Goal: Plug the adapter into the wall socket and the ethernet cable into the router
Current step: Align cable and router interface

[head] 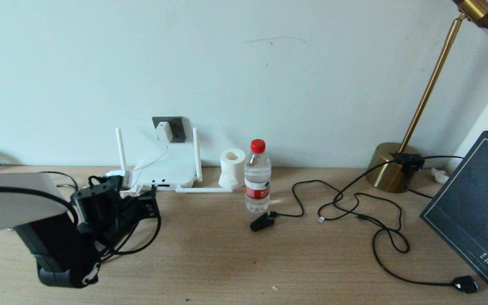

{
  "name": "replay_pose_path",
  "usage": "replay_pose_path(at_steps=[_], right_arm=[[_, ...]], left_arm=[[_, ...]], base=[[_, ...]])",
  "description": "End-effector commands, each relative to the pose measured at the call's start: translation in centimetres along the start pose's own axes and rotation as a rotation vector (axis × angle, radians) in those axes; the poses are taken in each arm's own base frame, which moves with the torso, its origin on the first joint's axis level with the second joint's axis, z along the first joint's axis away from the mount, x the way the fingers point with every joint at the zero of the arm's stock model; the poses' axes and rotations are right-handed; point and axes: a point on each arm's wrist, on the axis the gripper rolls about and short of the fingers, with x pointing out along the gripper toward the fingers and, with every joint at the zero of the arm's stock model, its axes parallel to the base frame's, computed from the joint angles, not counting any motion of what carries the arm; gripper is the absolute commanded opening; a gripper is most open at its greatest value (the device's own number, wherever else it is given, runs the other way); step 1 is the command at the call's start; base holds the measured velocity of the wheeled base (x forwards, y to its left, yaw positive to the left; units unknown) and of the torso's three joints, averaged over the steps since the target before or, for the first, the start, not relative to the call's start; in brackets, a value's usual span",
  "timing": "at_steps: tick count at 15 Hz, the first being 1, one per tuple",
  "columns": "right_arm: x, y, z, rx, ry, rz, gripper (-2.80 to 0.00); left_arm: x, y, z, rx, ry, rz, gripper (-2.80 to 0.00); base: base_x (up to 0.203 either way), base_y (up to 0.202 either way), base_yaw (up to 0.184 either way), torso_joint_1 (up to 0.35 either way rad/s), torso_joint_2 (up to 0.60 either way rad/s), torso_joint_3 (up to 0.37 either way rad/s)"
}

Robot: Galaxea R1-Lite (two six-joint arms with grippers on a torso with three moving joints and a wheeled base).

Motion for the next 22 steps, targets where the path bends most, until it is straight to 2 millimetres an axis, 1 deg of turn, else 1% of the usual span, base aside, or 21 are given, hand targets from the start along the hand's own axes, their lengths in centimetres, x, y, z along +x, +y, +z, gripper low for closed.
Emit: replay_pose_path(at_steps=[1, 5, 16, 22], right_arm=[[0.01, 0.00, 0.01, 0.000, 0.001, 0.000, -2.80], [0.01, 0.00, 0.01, 0.000, 0.001, 0.000, -2.80], [0.01, 0.00, 0.01, 0.000, 0.001, 0.000, -2.80], [0.01, 0.00, 0.01, 0.000, 0.001, 0.000, -2.80]], left_arm=[[0.19, 0.17, -0.29, -0.001, 0.002, 0.002, -2.80], [0.39, 0.87, -0.42, -0.005, 0.003, 0.012, -2.80], [0.53, 0.88, -0.78, -0.005, 0.013, 0.012, -2.80], [0.80, 0.82, -0.50, -0.005, -0.002, 0.010, -2.80]], base=[[0.000, 0.000, 0.000, 0.000, 0.00, 0.000], [0.000, 0.000, 0.000, 0.000, 0.00, 0.000], [0.000, 0.000, 0.000, 0.000, 0.00, 0.000], [0.000, 0.000, 0.000, 0.000, 0.00, 0.000]])
